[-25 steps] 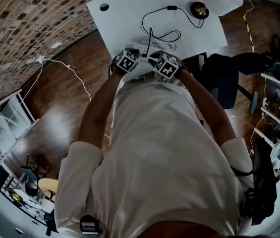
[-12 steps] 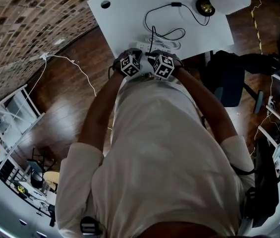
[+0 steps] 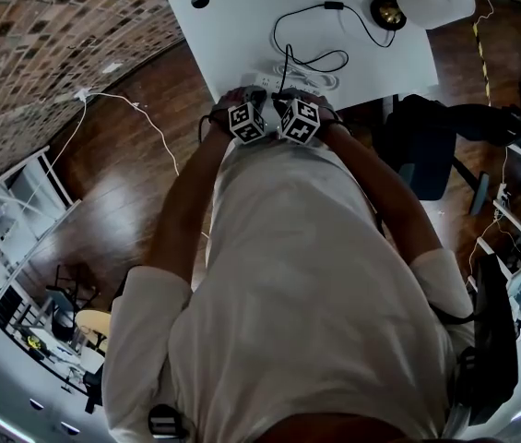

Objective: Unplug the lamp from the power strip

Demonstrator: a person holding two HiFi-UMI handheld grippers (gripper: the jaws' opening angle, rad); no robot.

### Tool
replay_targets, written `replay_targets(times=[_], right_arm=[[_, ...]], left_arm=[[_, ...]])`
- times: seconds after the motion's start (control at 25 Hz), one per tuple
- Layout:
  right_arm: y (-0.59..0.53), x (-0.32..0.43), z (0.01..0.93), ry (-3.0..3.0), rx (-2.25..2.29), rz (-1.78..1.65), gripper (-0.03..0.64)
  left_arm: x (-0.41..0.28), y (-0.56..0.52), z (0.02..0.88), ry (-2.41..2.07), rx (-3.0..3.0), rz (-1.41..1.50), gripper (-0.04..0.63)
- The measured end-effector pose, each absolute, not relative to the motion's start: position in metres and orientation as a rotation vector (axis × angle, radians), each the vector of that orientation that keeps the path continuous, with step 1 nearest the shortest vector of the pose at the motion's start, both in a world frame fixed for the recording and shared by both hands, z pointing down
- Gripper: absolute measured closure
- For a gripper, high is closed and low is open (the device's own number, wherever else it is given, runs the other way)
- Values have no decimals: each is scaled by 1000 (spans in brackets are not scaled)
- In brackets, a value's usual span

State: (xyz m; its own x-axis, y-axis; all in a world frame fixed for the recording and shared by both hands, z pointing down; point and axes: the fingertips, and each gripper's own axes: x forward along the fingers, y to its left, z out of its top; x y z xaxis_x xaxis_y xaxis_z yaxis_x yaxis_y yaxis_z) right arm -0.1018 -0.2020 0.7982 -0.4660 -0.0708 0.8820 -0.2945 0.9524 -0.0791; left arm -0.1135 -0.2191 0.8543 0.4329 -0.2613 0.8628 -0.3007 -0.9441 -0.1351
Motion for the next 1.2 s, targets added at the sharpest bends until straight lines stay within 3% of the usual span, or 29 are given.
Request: replay_targets(times=[1.2], right_arm=[[-206,-100,794,-2011,343,420,607]], left_arm=[[-115,-217,852,-536,2564,1691,606]])
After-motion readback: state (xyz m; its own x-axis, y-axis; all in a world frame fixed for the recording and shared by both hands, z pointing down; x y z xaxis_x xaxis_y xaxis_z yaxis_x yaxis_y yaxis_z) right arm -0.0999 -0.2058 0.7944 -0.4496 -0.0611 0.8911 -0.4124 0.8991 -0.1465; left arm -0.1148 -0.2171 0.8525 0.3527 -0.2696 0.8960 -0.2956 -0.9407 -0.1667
